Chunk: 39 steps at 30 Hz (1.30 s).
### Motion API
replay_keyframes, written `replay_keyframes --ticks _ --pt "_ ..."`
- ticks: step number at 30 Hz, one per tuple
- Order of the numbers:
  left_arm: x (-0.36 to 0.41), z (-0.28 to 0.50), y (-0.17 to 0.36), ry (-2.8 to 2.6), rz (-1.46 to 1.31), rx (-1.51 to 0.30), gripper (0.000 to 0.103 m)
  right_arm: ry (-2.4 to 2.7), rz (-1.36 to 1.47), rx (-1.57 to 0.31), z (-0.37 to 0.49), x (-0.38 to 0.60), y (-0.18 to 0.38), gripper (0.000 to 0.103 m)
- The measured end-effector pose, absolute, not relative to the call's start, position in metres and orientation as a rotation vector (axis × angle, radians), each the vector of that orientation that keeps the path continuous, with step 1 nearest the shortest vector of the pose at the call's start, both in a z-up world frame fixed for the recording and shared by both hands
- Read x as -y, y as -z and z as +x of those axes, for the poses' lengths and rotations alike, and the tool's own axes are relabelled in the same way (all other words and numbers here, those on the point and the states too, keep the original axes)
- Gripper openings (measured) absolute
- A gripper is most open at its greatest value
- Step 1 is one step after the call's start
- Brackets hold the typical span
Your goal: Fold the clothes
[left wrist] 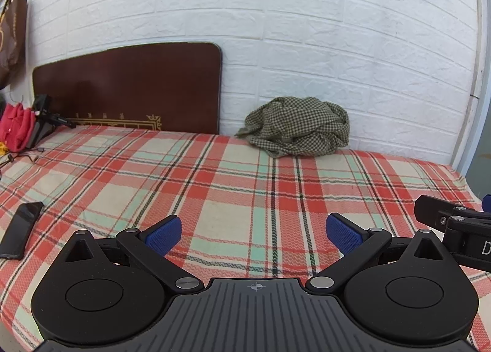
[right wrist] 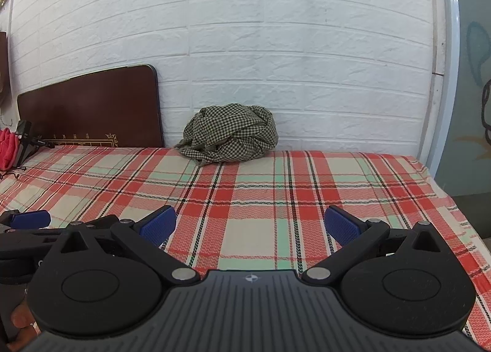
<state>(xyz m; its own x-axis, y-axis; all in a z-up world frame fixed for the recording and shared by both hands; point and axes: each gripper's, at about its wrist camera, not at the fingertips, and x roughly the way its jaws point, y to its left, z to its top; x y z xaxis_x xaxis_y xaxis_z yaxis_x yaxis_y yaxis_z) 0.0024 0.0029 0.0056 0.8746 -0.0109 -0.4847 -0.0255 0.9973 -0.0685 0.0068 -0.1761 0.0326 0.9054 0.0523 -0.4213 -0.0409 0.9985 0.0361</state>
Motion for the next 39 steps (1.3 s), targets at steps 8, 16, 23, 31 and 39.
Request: replay_keyframes --ticks 8,16,23,31,39 --pt "0.0 0.011 -0.004 -0.007 -0.068 -0.512 0.103 -0.045 0.041 -0.448 0.013 0.179 -0.033 0.103" --pt "0.002 0.019 -0.004 -0.013 -0.066 -0.524 0.103 -0.047 0.044 -0.459 0.019 0.18 -0.033 0.103" --pt "0.004 0.028 -0.011 -0.014 -0.065 -0.523 0.103 -0.045 0.043 -0.456 0.025 0.18 -0.044 0.103" --pt "0.006 0.036 -0.022 -0.028 -0.052 -0.529 0.103 -0.044 0.041 -0.457 0.033 0.18 -0.057 0.103" --pt "0.009 0.048 -0.043 -0.044 -0.031 -0.504 0.103 -0.05 0.044 -0.444 0.047 0.181 -0.076 0.103"
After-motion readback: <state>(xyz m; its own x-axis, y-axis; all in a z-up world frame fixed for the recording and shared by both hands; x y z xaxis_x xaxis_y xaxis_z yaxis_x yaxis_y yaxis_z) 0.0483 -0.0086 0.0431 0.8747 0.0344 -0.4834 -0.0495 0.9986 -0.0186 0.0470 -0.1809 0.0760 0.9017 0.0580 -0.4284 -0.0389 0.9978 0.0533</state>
